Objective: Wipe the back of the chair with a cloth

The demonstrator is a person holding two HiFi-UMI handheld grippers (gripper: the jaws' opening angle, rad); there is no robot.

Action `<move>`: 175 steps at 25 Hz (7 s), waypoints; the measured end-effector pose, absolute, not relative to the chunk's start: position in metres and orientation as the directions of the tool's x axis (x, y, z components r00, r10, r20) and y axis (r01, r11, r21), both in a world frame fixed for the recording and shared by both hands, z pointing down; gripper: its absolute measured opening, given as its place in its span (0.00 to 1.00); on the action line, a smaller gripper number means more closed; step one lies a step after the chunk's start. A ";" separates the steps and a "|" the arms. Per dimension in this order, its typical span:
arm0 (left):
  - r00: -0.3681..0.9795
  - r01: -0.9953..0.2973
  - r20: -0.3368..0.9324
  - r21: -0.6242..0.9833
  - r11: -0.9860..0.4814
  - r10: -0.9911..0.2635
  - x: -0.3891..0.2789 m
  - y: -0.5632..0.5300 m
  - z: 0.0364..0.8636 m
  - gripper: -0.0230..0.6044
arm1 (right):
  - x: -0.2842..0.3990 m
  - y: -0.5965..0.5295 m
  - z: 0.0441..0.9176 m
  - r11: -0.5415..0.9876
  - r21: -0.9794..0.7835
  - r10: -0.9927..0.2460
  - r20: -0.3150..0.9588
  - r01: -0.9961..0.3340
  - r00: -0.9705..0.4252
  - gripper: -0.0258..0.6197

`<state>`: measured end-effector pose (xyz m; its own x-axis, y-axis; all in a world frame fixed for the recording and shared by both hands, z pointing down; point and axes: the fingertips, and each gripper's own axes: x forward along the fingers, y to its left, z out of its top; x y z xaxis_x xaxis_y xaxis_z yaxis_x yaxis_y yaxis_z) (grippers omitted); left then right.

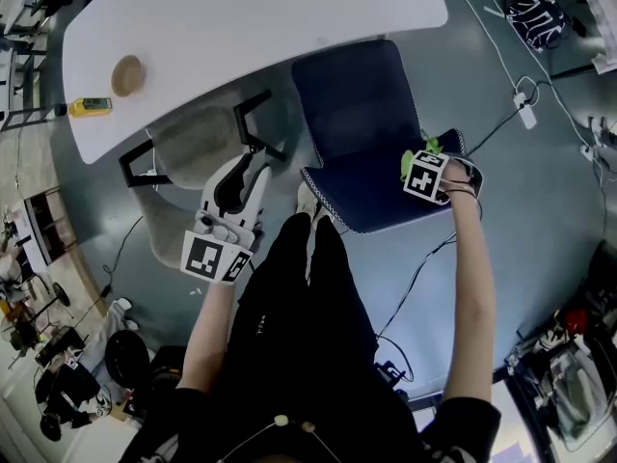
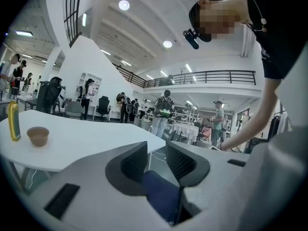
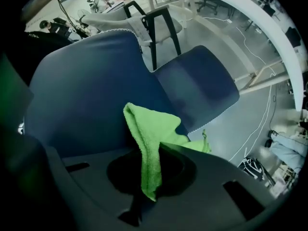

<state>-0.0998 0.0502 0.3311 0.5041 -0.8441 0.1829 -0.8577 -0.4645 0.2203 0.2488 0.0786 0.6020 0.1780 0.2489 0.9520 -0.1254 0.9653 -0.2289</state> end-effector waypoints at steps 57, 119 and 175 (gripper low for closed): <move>0.494 -0.855 0.183 0.282 -0.435 -0.850 -0.119 0.055 0.341 0.23 | -0.004 0.140 0.555 0.917 -0.383 0.311 0.864 -0.115 -0.396 0.07; 0.409 -0.896 0.311 0.314 -0.314 -0.858 -0.131 0.056 0.393 0.23 | 0.259 0.050 0.683 0.938 -0.311 0.344 0.879 -0.151 0.331 0.07; 0.491 -0.868 0.337 0.272 -0.416 -0.804 -0.103 0.012 0.434 0.05 | -0.041 0.108 0.600 0.826 -0.549 0.395 0.726 -0.129 -0.562 0.07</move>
